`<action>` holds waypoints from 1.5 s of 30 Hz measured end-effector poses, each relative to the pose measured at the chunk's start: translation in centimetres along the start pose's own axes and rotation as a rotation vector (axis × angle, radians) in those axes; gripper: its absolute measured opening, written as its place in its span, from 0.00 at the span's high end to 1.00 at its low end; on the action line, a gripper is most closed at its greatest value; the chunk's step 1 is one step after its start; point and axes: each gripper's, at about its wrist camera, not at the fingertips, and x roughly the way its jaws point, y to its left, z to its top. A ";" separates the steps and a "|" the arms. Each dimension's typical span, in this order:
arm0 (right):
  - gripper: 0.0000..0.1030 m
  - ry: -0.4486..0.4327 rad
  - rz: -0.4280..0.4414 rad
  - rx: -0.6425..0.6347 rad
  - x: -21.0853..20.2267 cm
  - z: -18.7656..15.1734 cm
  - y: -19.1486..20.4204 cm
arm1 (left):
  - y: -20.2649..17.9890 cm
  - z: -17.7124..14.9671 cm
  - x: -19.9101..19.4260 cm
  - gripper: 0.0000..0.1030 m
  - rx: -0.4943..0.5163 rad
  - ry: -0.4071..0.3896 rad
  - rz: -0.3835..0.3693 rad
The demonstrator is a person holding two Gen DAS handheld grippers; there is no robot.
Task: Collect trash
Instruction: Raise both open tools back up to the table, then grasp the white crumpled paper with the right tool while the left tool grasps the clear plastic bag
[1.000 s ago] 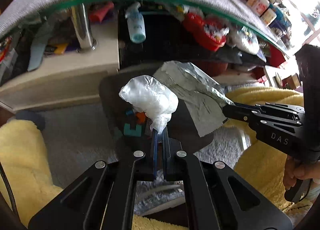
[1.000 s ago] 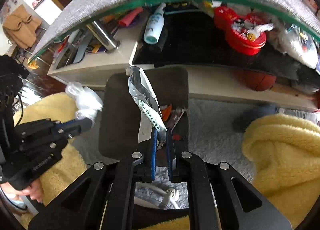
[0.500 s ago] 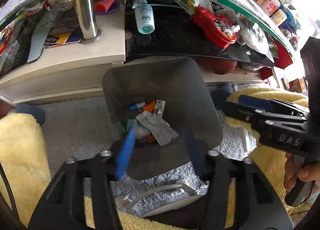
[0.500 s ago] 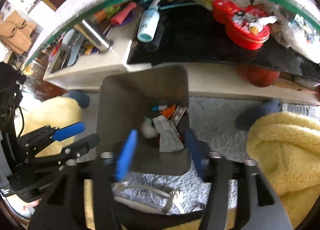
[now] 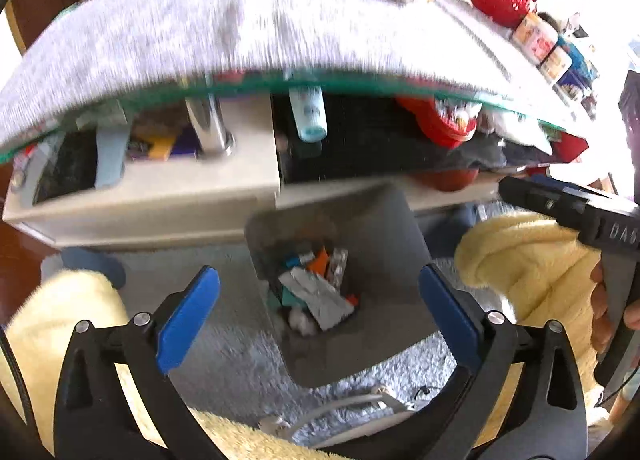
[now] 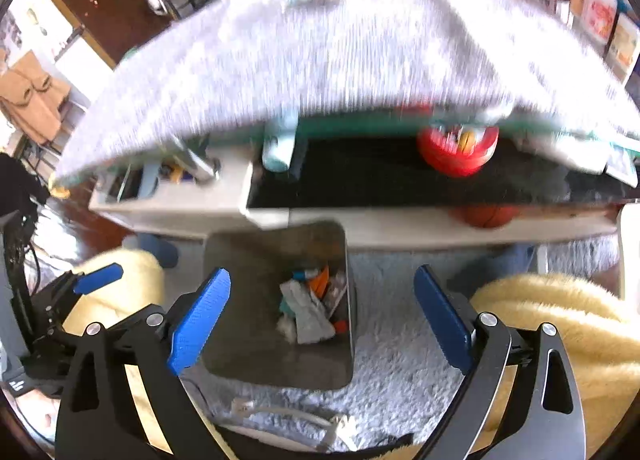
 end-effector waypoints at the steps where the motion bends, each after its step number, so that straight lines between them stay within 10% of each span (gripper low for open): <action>1: 0.07 -0.022 -0.005 0.001 -0.6 0.7 0.0 | 0.1 0.8 -0.6 0.08 0.002 -0.018 0.002; 28: 0.06 -0.201 -0.047 0.064 4.1 19.4 -1.5 | 1.2 21.1 2.3 0.08 0.071 -0.217 0.073; 38: 0.31 -0.168 -0.001 0.068 7.3 21.5 -1.6 | 1.8 26.0 6.4 0.09 0.040 -0.231 0.039; 45: 0.59 -0.147 -0.012 0.057 9.0 21.0 -1.6 | 1.6 27.0 9.0 0.36 0.059 -0.183 -0.003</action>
